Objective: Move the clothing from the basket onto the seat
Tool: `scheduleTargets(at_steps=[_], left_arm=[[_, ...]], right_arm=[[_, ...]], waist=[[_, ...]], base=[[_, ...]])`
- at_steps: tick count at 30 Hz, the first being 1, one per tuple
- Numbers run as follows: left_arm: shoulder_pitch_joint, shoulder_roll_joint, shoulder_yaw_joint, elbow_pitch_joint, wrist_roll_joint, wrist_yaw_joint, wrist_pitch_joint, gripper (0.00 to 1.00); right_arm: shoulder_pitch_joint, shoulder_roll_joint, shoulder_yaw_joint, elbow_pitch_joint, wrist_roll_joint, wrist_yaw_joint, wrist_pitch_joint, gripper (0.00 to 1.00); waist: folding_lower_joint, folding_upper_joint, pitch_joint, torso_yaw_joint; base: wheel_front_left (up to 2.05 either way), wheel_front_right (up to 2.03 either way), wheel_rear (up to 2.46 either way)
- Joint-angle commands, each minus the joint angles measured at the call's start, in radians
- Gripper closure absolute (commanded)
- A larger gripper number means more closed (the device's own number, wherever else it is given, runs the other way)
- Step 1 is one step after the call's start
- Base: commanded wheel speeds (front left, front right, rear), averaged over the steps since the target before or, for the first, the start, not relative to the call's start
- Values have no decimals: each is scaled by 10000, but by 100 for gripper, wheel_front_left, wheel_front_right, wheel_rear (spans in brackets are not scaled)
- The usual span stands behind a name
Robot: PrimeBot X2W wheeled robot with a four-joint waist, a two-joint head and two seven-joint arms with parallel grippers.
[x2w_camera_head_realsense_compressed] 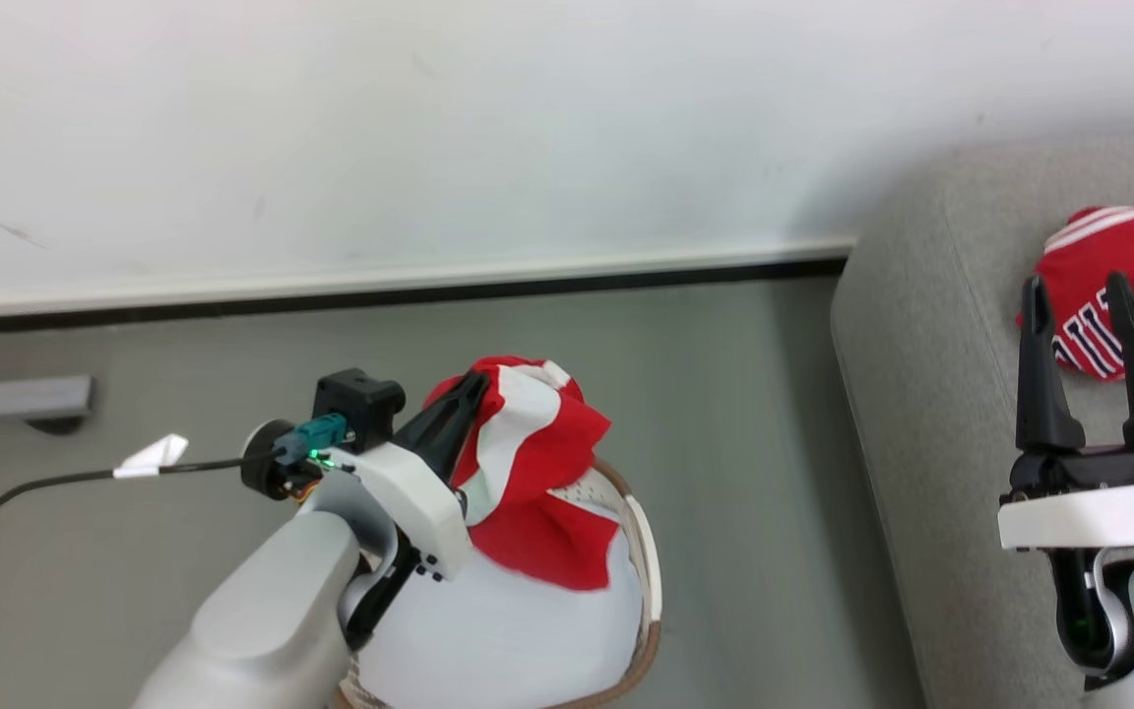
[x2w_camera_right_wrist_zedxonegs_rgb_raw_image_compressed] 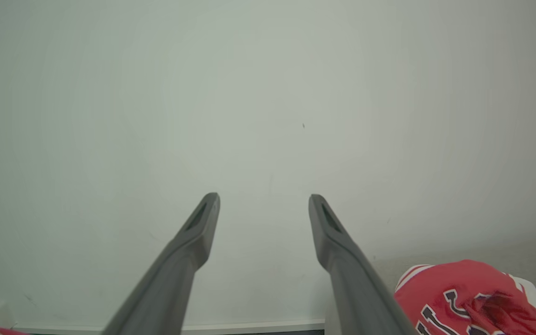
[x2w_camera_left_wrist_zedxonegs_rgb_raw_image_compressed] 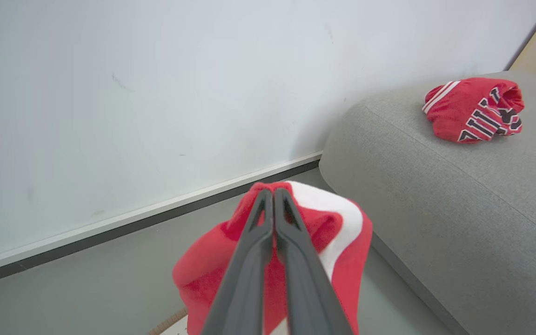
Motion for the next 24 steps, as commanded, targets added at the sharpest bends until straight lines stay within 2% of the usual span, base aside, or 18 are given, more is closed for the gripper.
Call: scheduleTargets(at_steps=[1, 14, 21, 24], left_arm=[[182, 76, 70, -159, 182, 45, -22, 100], [706, 382, 772, -2824, 658, 265, -22, 100], [705, 585, 875, -3977, 527, 502, 244, 100], [681, 613, 868, -4234, 475, 588, 373, 100]], right_arm=[[179, -71, -4, 38, 100, -20, -31, 0], [1186, -113, 270, 229, 261, -20, -17, 0], [1374, -202, 967, 247, 457, -19, -17, 0], [1390, -341, 1655, 296, 599, -19, -15, 0]], waist=[[3, -1, -497, 290], [3, -1, -1716, 713], [3, -1, -1874, 806], [3, -1, -1870, 833]], base=[[0, 0, 0], [0, 0, 0], [0, 0, 0], [0, 0, 0]])
